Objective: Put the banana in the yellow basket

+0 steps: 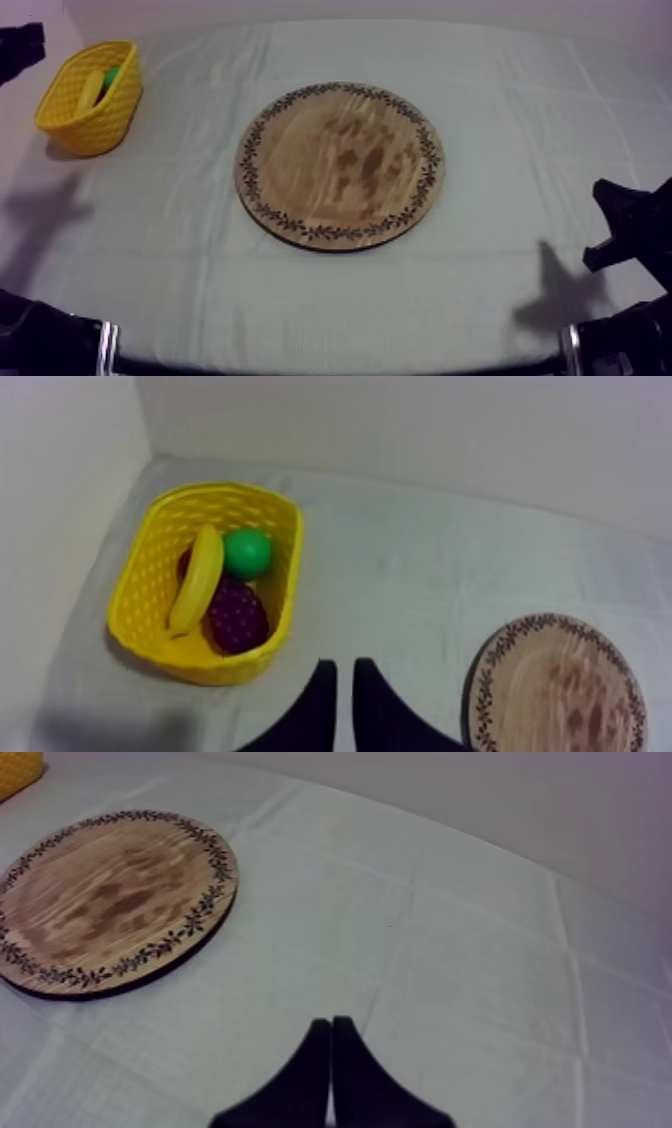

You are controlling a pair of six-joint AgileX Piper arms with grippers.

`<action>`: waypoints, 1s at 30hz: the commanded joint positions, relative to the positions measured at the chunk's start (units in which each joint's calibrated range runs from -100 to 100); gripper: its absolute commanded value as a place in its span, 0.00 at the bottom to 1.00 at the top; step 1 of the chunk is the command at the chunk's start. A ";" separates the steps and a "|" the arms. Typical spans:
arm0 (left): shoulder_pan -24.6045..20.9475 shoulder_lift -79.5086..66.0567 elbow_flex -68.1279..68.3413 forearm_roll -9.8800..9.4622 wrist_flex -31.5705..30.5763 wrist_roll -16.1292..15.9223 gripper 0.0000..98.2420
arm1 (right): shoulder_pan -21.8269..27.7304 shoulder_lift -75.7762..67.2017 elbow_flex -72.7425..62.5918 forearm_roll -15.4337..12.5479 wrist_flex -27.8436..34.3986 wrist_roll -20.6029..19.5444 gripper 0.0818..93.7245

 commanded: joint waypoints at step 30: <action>1.82 -51.22 51.02 2.52 -11.15 -2.10 0.00 | 0.00 0.00 -0.03 0.01 0.02 0.04 0.00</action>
